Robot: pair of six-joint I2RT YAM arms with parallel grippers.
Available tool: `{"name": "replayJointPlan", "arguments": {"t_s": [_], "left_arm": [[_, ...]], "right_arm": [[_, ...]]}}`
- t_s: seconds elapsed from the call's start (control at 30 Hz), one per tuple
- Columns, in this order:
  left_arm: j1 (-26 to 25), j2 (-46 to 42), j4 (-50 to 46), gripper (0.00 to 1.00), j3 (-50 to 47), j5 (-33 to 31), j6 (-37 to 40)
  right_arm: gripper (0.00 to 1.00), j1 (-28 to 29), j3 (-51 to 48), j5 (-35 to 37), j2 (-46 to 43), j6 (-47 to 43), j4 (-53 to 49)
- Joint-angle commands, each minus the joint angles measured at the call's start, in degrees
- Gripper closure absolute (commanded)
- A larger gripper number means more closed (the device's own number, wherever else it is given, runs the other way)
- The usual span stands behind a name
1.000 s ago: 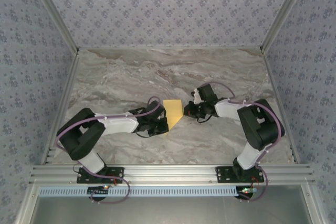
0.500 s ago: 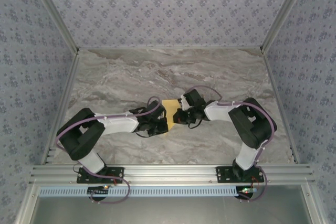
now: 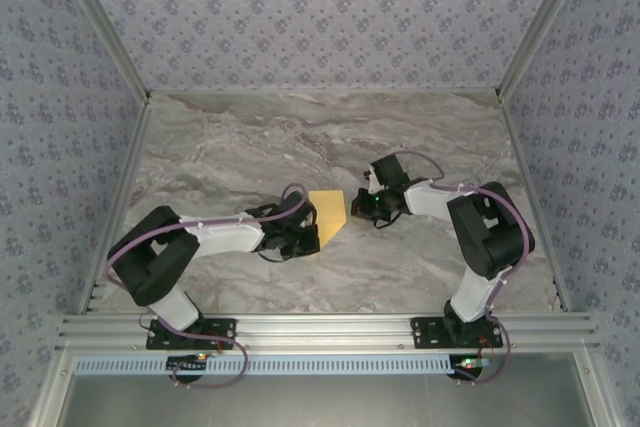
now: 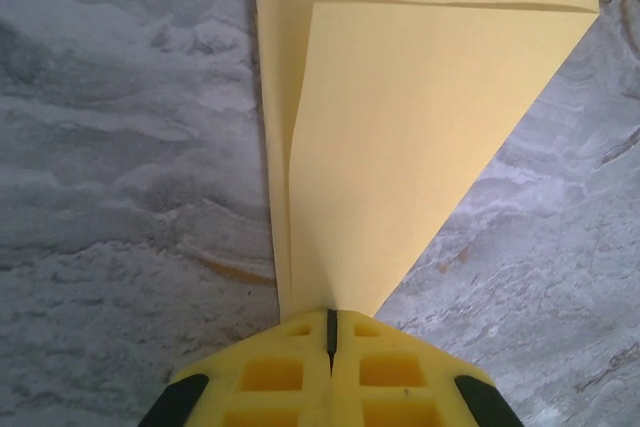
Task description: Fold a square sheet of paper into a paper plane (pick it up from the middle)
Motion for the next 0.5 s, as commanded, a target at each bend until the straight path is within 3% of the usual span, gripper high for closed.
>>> {"name": "replayJointPlan", "arguments": {"t_s": [0.0,0.2,0.47], "left_arm": [[-0.23,-3.03,-7.4,0.95,1.09,-1.82,4.69],[0.52,-7.6,-7.42,0.77,4.51,-6.58,7.39],[0.76,-4.95,-4.21,0.75,5.43,-7.98,5.7]], "right_arm": [[1.0,1.98,1.48,5.19,-3.06,-1.06,-3.43],[0.91,5.11,5.68,4.97,0.88,-0.4,-2.81],[0.88,6.2,12.02,6.35,8.56,0.75,-6.3]]}}
